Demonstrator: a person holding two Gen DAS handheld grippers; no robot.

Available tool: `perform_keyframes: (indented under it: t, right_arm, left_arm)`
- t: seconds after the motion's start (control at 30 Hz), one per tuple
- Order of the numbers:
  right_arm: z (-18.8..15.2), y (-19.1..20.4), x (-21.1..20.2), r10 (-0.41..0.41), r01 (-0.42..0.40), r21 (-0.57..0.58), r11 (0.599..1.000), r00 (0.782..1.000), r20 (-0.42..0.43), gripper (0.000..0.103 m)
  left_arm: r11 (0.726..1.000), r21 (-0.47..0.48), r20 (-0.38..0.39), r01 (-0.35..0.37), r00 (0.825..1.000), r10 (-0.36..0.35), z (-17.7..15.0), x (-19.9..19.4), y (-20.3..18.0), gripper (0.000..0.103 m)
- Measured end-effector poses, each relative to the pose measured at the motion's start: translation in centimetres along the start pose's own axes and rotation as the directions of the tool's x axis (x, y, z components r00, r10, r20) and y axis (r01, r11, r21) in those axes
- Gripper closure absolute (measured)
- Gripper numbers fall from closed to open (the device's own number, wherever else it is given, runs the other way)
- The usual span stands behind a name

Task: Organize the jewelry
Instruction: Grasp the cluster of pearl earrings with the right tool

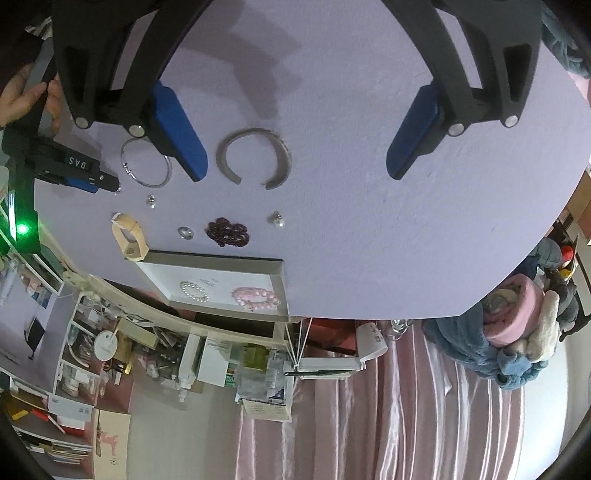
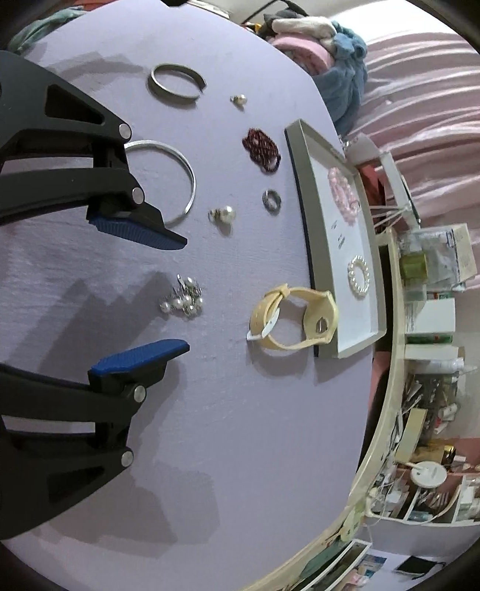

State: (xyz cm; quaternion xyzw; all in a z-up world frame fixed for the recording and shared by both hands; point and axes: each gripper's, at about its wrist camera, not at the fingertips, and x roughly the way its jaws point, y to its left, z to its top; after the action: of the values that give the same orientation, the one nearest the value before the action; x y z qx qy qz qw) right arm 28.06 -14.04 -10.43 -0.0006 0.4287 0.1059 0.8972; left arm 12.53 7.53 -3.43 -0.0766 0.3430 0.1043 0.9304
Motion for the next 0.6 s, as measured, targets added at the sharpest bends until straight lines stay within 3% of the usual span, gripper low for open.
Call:
perform_keyframes:
  t: [0.2, 0.43, 0.6]
  right_arm:
    - [0.2, 0.4, 0.9, -0.027, 0.027, -0.036, 0.999, 1.0, -0.004, 0.056]
    - [0.0, 1.1, 0.9, -0.042, 0.042, -0.072, 0.997, 0.999, 0.011, 0.068]
    - [0.1, 1.1, 0.9, -0.04, 0.041, -0.073, 0.996, 0.999, 0.012, 0.07]
  left_arm:
    - [1.0, -0.004, -0.012, -0.003, 1.0, 0.003, 0.0, 0.5, 0.2, 0.005]
    - [1.0, 0.0, -0.022, 0.003, 1.0, -0.003, 0.1, 1.1, 0.1, 0.005]
    - [1.0, 0.003, -0.033, 0.009, 0.999, -0.009, 0.1, 1.6, -0.1, 0.005]
